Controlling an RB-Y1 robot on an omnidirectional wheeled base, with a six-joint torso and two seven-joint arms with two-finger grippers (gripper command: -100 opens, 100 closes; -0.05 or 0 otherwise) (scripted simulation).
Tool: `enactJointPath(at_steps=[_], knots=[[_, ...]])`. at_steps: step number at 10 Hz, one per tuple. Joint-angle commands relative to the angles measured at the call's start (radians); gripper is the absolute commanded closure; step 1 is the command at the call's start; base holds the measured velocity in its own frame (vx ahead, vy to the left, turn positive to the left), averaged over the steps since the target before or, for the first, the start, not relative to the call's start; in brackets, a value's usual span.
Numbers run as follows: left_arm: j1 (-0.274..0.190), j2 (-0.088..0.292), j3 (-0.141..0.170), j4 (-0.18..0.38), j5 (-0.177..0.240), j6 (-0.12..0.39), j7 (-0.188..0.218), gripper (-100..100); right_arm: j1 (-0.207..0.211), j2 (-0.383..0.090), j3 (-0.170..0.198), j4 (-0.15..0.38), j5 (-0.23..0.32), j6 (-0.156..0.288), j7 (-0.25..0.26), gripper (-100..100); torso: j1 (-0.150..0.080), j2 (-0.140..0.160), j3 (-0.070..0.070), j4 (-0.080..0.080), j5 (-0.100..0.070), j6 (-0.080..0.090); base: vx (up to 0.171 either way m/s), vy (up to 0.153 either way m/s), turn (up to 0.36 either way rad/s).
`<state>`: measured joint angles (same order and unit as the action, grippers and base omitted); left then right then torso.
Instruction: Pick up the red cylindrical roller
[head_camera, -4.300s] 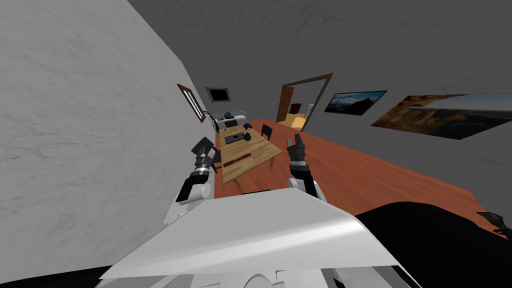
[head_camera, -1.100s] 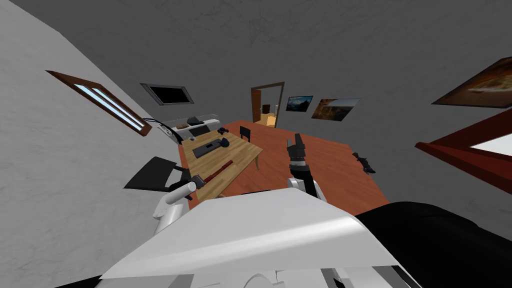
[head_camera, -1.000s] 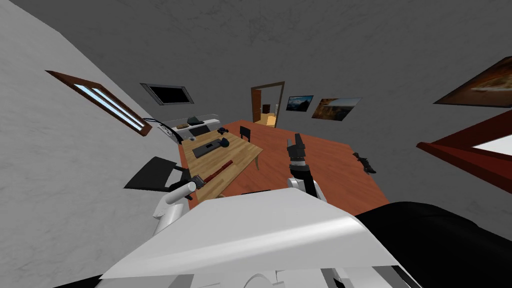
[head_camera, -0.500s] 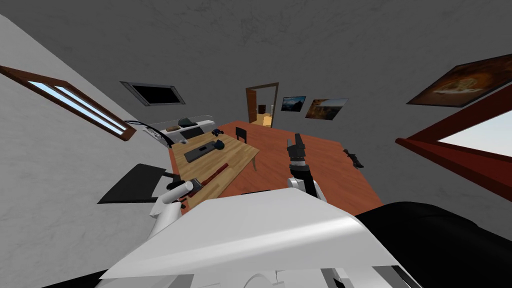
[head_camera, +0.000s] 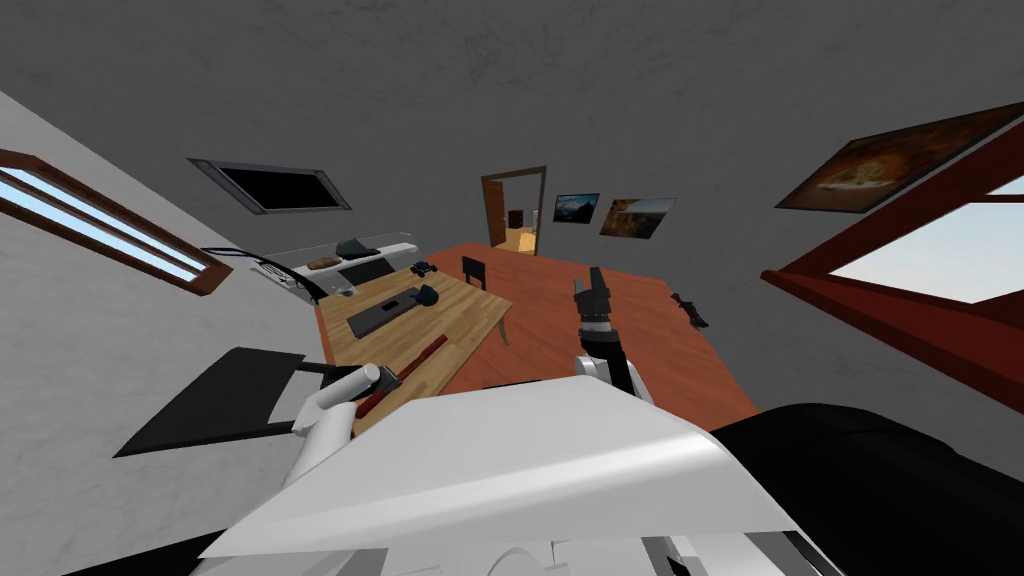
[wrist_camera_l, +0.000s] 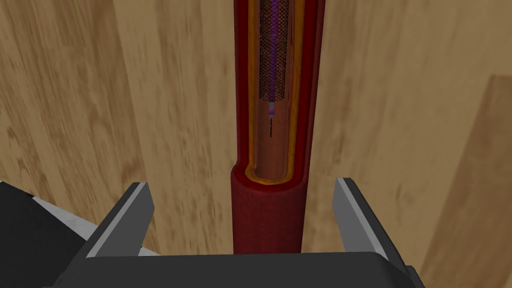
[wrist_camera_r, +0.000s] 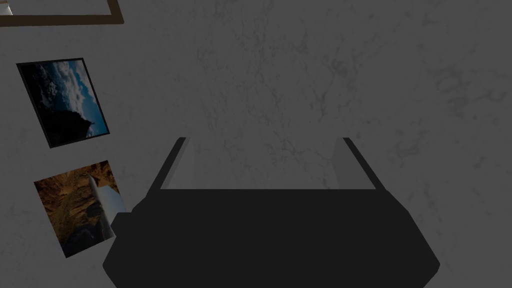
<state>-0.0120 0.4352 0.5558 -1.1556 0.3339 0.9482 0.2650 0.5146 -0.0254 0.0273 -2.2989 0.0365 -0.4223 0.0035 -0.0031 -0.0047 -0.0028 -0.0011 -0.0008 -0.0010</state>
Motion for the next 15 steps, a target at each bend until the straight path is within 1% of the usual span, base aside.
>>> enactJointPath(at_steps=[1, 3, 5, 6, 8, 10, 11, 12, 13, 15], knots=[[-0.02, 0.022, 0.023, 0.05, -0.008, 0.05, 0.006, -100, 0.0, 0.0, 0.0, 0.0, 0.0, 0.0, 0.0, 0, 0.0, 0.0, 0.0, 0.0, 0.0, 0.0, 0.081, -0.045, -0.2], [-0.048, 0.051, 0.049, 0.122, -0.018, 0.097, 0.011, -100, 0.0, 0.0, 0.0, 0.0, 0.0, 0.0, 0.0, 0, -0.002, -0.001, -0.001, 0.0, 0.0, 0.0, 0.091, -0.068, -0.168], [-0.07, 0.077, 0.069, 0.177, -0.027, 0.135, 0.015, -100, 0.0, 0.0, 0.0, 0.0, 0.0, 0.0, 0.0, 0, -0.002, -0.001, 0.0, 0.0, 0.0, 0.0, 0.079, -0.041, -0.136], [-0.07, 0.077, 0.069, 0.179, -0.027, 0.135, 0.015, -100, 0.0, 0.0, 0.0, 0.0, 0.0, 0.0, 0.0, 0, 0.0, 0.0, 0.0, 0.0, 0.0, 0.0, 0.055, -0.013, -0.036], [-0.085, 0.097, 0.084, 0.221, -0.032, 0.163, 0.019, -100, 0.0, 0.0, 0.0, 0.0, 0.0, 0.0, 0.0, 0, 0.001, 0.002, 0.001, 0.0, 0.0, 0.0, 0.038, -0.023, -0.074], [-0.094, 0.11, 0.093, 0.25, -0.036, 0.183, 0.021, -100, 0.0, 0.0, 0.0, 0.0, 0.0, 0.0, 0.0, 0, 0.0, 0.003, 0.002, 0.001, 0.0, -0.001, 0.031, -0.032, -0.064], [-0.094, 0.107, 0.09, 0.243, -0.035, 0.176, 0.021, -100, 0.0, 0.0, 0.0, 0.0, 0.0, 0.0, 0.0, 0, 0.0, 0.003, 0.002, 0.001, 0.0, -0.001, 0.01, -0.015, -0.007], [-0.094, 0.108, 0.09, 0.245, -0.036, 0.178, 0.021, 0, 0.0, 0.0, 0.0, 0.0, 0.0, 0.0, 0.0, 0, 0.001, 0.004, 0.002, 0.001, 0.0, -0.001, 0.0, 0.0, 0.0], [-0.093, 0.094, 0.081, 0.266, -0.038, 0.146, 0.02, -100, 0.0, 0.0, 0.0, 0.0, 0.0, 0.0, 0.0, 0, 0.001, 0.005, 0.003, 0.001, 0.0, -0.001, 0.028, 0.022, 0.03], [-0.092, 0.08, 0.073, 0.286, -0.041, 0.114, 0.02, -100, 0.0, 0.0, 0.0, 0.0, 0.0, 0.0, 0.0, 0, 0.005, 0.003, 0.002, 0.001, 0.001, -0.001, 0.039, 0.054, 0.024]])
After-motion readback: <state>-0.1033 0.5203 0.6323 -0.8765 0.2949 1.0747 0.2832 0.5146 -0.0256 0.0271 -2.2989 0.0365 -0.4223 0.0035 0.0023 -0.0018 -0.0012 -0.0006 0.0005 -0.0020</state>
